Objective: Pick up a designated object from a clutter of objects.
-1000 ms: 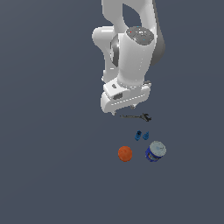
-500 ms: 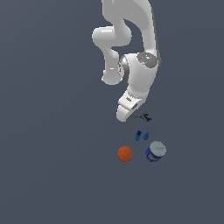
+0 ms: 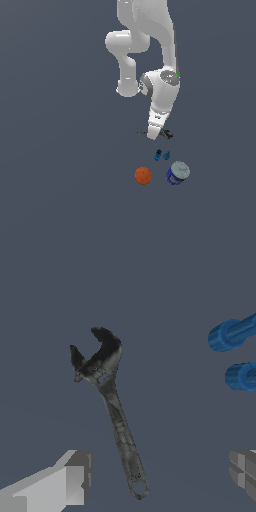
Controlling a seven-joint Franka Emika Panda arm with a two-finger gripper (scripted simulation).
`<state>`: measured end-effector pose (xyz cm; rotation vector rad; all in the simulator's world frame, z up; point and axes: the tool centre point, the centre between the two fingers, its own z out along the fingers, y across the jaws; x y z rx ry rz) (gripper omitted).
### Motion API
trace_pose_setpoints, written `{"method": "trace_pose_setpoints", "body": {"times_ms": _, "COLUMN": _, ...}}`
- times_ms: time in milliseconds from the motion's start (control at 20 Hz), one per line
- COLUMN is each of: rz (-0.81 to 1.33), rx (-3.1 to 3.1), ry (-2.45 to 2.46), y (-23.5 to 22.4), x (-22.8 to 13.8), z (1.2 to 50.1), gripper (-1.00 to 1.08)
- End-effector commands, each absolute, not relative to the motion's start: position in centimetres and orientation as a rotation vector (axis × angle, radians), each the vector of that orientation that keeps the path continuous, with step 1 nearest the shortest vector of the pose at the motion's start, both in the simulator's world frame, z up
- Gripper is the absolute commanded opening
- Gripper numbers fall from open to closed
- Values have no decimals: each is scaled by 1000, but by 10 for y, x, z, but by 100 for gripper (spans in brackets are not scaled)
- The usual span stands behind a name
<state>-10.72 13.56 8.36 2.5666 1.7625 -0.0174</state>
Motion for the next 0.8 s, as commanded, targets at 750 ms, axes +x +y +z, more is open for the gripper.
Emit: {"method": "trace_pose_setpoints", "body": {"times_ms": 750, "rz": -2, "rx": 2409, "ry": 2015, "y": 155, "x": -141, "z": 56, "gripper": 100}}
